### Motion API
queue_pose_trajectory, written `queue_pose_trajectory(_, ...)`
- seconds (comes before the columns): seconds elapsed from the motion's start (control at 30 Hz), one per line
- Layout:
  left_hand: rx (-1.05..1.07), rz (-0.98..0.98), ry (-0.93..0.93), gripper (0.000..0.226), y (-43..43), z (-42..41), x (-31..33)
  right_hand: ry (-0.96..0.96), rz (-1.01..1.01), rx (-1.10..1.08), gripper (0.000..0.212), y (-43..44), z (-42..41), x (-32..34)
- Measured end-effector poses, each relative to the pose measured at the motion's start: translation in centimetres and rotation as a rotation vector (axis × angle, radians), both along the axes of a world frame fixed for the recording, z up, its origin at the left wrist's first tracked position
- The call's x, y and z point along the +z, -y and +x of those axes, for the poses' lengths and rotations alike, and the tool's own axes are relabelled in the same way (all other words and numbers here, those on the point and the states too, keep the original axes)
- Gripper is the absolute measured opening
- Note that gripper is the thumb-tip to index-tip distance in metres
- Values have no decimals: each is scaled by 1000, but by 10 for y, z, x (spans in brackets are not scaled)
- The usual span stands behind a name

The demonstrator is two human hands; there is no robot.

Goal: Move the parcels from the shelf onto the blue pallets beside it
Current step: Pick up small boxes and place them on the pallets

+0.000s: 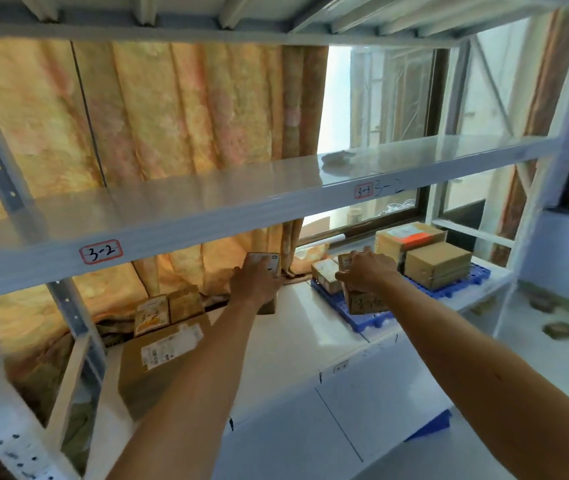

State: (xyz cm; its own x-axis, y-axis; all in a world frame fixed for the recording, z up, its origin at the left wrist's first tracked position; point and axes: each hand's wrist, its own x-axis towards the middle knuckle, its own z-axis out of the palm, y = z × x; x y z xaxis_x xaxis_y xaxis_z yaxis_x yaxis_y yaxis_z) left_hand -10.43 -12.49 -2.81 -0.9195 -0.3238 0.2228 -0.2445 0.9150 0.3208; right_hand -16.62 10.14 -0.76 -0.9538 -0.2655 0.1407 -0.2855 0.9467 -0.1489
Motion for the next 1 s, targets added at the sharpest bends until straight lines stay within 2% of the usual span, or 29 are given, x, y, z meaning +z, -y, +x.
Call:
queue_pose_trajectory(0.17, -67, -9, -59, 56, -59, -34, 7, 2, 13, -63, 62, -73, -24, 10)
queue_pose_trajectory(0.27, -108, 10, -70, 59, -100, -54, 4, -4, 36, -119, 67, -116, -40, 10)
queue_pose_trajectory(0.37, -117, 1, -36, 61, -139, -76, -1, 14, 53, -159, 74, -156, -57, 8)
queue_pose_trajectory(0.77, -153, -5, 27, 59, -288, -150, -13, 53, 101, -239, 73, -299, -116, -19)
queue_pose_trajectory(1.0, -199, 10, 18, 57, -342, -191, -26, 68, 105, -277, 71, -353, -138, -33)
